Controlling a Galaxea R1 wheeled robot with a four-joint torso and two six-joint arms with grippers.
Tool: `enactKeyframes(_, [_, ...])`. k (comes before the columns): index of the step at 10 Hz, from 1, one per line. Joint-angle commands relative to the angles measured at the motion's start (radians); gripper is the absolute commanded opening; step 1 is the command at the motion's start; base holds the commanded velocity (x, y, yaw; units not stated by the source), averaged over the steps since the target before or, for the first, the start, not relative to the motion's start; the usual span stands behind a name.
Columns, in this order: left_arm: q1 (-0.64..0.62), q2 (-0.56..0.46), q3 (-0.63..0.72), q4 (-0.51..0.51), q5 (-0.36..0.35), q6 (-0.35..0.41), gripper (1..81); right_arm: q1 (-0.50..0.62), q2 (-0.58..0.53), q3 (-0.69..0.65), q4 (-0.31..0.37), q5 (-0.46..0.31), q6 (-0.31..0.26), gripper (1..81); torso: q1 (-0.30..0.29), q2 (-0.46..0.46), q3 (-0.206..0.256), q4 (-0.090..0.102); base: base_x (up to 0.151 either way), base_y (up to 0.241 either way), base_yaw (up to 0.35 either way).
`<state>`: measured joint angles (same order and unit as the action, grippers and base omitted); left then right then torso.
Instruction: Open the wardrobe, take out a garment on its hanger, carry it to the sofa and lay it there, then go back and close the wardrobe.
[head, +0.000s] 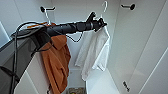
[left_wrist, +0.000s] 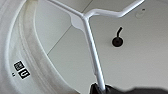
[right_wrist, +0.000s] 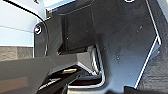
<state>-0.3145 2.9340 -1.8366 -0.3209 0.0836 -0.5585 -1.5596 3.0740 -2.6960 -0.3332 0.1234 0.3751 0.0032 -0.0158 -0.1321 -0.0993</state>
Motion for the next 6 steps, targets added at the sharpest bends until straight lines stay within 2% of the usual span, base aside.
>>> enactKeyframes(1, [-0.153, 0.014, 0.074, 0.036, -0.035, 0.02, 1.0, 0.029, -0.001, 0.004, 0.011, -0.025, 0.001, 81.1, 0.0, 0.0, 0.0, 0.0, 0.0, 0.0, 0.0])
enactKeyframes(4, [-0.094, -0.016, 0.225, 0.039, -0.06, 0.032, 1.0, 0.028, -0.002, 0.004, 0.01, -0.022, 0.001, 81.1, 0.0, 0.0, 0.0, 0.0, 0.0, 0.0, 0.0])
enactKeyframes(6, [-0.071, -0.026, 0.275, 0.062, -0.076, 0.032, 1.0, 0.028, -0.002, 0.004, 0.01, -0.014, 0.001, 81.1, 0.0, 0.0, 0.0, 0.0, 0.0, 0.0, 0.0])
